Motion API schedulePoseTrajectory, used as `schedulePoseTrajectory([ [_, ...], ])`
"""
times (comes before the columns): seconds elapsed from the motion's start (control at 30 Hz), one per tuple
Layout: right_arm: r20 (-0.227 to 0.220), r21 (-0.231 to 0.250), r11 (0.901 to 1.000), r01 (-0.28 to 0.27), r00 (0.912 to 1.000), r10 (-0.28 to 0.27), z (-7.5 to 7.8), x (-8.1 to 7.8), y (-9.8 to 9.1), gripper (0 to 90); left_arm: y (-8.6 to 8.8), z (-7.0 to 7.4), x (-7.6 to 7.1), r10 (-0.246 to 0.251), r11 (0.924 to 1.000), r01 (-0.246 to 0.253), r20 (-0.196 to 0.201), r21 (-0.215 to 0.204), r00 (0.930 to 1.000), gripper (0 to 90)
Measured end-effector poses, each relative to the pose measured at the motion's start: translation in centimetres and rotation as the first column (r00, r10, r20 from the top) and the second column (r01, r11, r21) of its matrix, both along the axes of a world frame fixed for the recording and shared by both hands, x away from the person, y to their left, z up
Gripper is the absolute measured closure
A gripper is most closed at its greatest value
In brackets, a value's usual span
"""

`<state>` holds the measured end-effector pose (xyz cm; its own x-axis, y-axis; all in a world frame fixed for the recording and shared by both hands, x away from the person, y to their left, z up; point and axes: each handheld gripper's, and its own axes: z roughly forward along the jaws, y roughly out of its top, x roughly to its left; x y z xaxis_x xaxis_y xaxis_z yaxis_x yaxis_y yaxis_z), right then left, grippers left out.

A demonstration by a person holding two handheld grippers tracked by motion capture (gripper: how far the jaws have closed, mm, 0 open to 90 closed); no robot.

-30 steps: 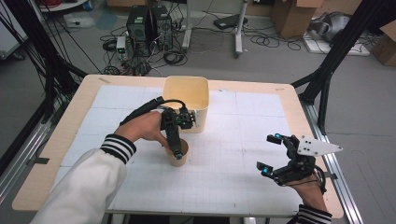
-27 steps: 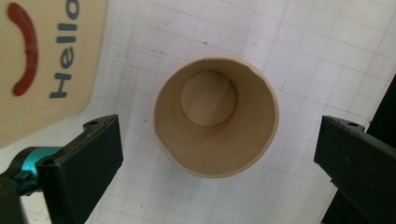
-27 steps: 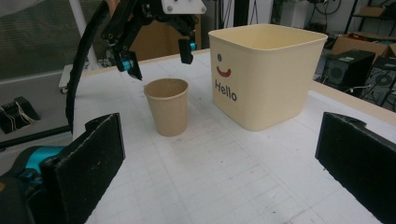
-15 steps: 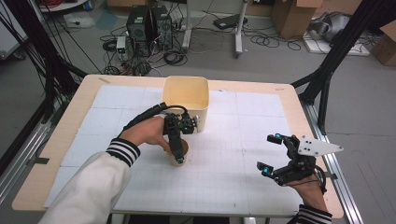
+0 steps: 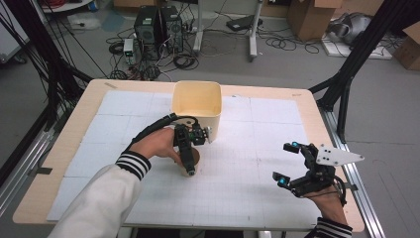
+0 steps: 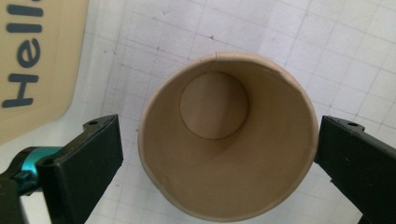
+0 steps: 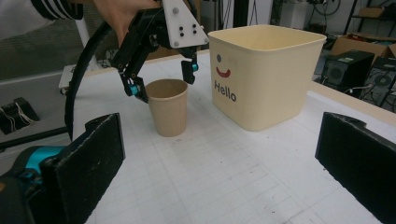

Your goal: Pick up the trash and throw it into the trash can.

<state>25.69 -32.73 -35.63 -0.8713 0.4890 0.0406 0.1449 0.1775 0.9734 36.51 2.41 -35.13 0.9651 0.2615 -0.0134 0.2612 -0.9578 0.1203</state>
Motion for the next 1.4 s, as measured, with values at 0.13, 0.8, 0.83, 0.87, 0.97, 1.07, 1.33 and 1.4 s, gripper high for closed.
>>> schedulePoseTrajectory([
  [0.13, 0.002, 0.0, 1.0, 0.001, 1.0, -0.001, 0.0, 0.0, 0.0, 0.2, 0.0, -0.4, -0.1, 0.003, 1.0, -0.003, 0.0, 0.0, 1.0, 1.7],
  [0.8, -0.005, 0.005, 1.0, 0.003, 1.0, -0.003, 0.0, 0.0, -0.2, 0.2, -0.1, -3.4, -0.4, 0.013, 0.9999, -0.013, 0.037, 0.0, 0.9992, 1.7],
  [0.83, -0.005, 0.005, 1.0, 0.003, 1.0, -0.003, 0.0, 0.0, -0.2, 0.2, -0.1, -3.3, -0.4, 0.017, 0.9999, -0.017, 0.038, -0.002, 0.9991, 1.7],
  [0.87, -0.004, 0.005, 1.0, 0.002, 1.0, -0.002, 0.0, 0.0, -0.2, 0.2, -0.1, -3.3, -0.4, 0.016, 0.9999, -0.016, 0.038, -0.002, 0.9992, 1.8],
  [0.97, -0.005, 0.005, 1.0, 0.003, 1.0, -0.003, 0.0, 0.0, -0.1, 0.2, -0.2, -3.4, -0.5, 0.014, 0.9999, -0.014, 0.04, 0.003, 0.9991, 1.9],
  [1.07, -0.005, 0.006, 1.0, 0.003, 1.0, -0.003, 0.0, 0.0, -0.1, 0.3, -0.1, -3.4, -0.4, 0.018, 0.9998, -0.018, 0.033, 0.0, 0.9993, 11.1],
  [1.33, -0.006, 0.004, 1.0, 0.003, 1.0, -0.003, -0.1, 0.0, -0.1, 0.2, 0.1, -3.2, -0.3, 0.015, 0.9998, -0.015, 0.019, -0.011, 0.9997, 23.2],
  [1.4, -0.009, 0.004, 1.0, 0.005, 0.9999, -0.005, -0.1, 0.0, -0.1, 0.2, 0.0, -3.2, -0.4, 0.014, 0.9998, -0.013, 0.021, -0.012, 0.9997, 25.2],
])
